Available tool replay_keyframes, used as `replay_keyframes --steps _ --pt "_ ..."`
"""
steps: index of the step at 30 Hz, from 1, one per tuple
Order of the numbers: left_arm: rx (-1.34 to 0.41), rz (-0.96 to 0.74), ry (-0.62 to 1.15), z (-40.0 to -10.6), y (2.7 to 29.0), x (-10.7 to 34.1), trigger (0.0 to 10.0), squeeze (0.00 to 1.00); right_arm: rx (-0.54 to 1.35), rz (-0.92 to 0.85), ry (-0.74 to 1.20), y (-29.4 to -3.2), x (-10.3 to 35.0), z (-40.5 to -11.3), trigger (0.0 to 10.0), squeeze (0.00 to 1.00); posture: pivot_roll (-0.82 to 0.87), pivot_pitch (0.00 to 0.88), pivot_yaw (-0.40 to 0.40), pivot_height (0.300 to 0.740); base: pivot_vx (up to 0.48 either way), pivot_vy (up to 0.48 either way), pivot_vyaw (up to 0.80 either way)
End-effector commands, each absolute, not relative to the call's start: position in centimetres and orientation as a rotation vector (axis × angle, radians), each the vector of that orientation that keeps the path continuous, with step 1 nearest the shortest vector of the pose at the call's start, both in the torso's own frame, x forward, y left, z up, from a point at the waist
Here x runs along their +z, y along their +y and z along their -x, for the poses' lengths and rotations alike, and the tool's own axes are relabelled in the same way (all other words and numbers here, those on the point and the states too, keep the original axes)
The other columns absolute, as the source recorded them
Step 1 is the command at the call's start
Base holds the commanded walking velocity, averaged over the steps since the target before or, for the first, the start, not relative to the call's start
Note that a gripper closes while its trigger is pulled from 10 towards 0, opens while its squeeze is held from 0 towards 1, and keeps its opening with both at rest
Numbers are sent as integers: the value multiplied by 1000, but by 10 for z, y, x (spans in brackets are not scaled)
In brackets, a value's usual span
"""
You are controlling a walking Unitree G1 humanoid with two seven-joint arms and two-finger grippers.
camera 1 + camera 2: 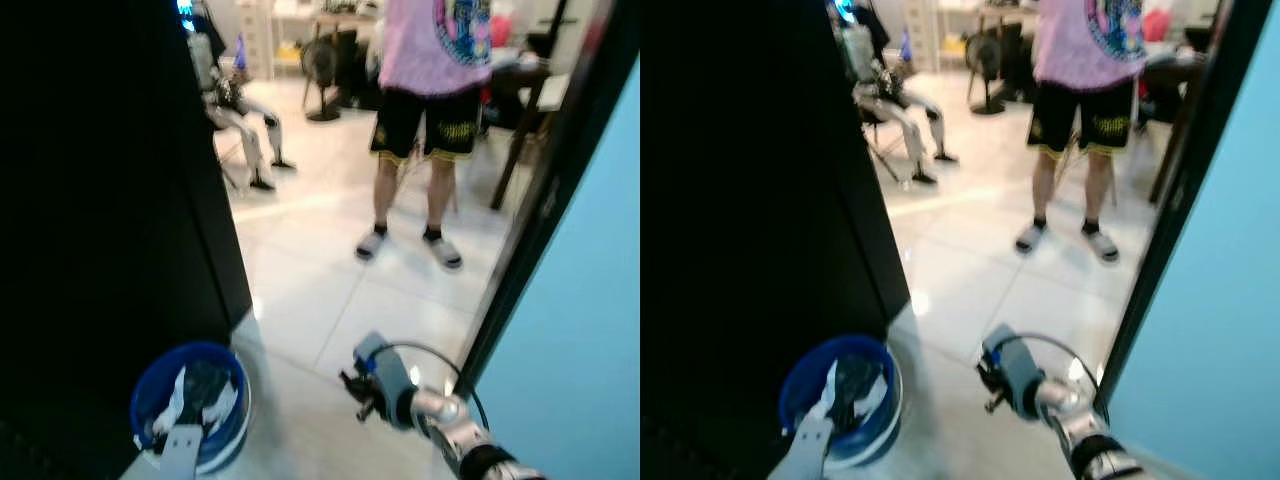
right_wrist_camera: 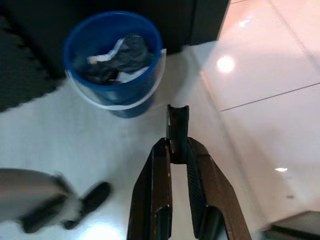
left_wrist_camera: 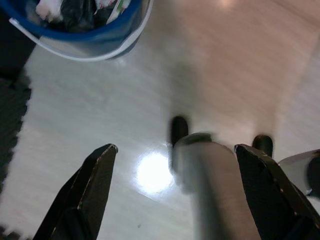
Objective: Clean up the room
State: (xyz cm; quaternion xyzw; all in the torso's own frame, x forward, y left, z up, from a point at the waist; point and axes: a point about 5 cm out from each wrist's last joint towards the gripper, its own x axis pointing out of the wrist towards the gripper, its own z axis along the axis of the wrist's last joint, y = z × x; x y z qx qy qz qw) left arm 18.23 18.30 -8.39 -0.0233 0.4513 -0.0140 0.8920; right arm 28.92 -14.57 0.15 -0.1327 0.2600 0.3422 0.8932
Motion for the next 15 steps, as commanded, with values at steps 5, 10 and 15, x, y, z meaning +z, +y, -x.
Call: replay_keyframes --steps 5,10,15 --pt "-26 35 942 -181 188 -84 10000 0 742 266 532 -135 1 -288 10000 0 -33 26 25 740 480 0 730" --pt "-28 33 941 -181 188 -84 10000 0 754 277 530 -135 1 -288 10000 0 -33 22 25 740 480 0 729" --pt "-29 29 941 -181 189 -84 10000 0 772 290 523 -134 3 -289 10000 0 -35 19 25 740 480 0 730"
